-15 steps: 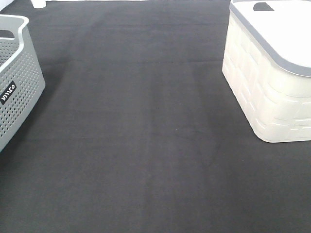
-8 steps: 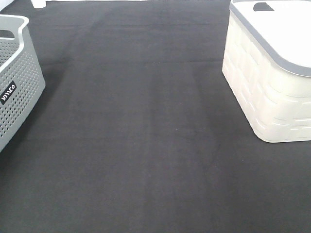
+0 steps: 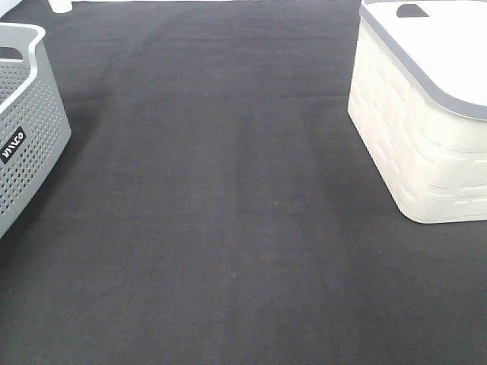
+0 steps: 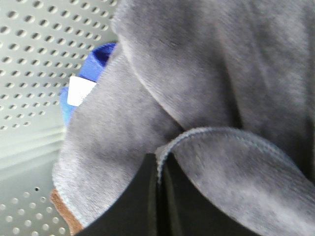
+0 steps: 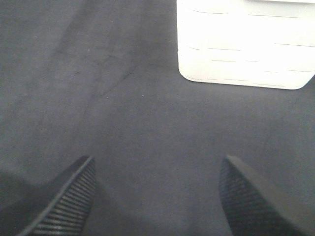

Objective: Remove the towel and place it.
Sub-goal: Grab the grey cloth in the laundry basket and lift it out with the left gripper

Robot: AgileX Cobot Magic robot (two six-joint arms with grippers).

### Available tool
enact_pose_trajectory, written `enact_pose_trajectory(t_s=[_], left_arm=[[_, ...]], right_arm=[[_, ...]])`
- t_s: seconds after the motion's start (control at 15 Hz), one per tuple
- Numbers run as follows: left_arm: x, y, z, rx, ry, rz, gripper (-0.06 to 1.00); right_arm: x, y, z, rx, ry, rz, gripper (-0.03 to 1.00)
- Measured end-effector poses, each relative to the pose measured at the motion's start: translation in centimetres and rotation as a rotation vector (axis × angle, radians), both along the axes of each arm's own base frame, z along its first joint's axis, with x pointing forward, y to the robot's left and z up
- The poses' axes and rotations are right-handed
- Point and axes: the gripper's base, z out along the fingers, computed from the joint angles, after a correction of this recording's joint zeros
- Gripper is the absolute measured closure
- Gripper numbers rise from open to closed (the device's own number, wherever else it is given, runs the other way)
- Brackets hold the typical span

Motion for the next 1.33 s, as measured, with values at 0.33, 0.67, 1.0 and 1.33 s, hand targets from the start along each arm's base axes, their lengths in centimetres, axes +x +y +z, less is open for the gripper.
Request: enact_pose_trajectory(t_s=[0.33,0.67,1.0,1.33], left_arm=[[-2.7,-0.7,6.5,-0.019,-0.001,0.025,0.94],[-5.4,-1.4,10.3,-0.069,0.039,0.094,0.94],[-8.0,-2.0,14.4,-0.066,-0.011,0.099,0.94],[-11.6,-2.9,19.5,-0.056,-0.121,0.105,0.94]], right_arm=[[0.0,0.0,0.0,0.0,0.0,0.0,0.28],[0.0,0.0,0.0,0.0,0.0,0.0,0.28],[0.0,0.0,0.0,0.0,0.0,0.0,0.28],[0.0,0.0,0.0,0.0,0.0,0.0,0.28]])
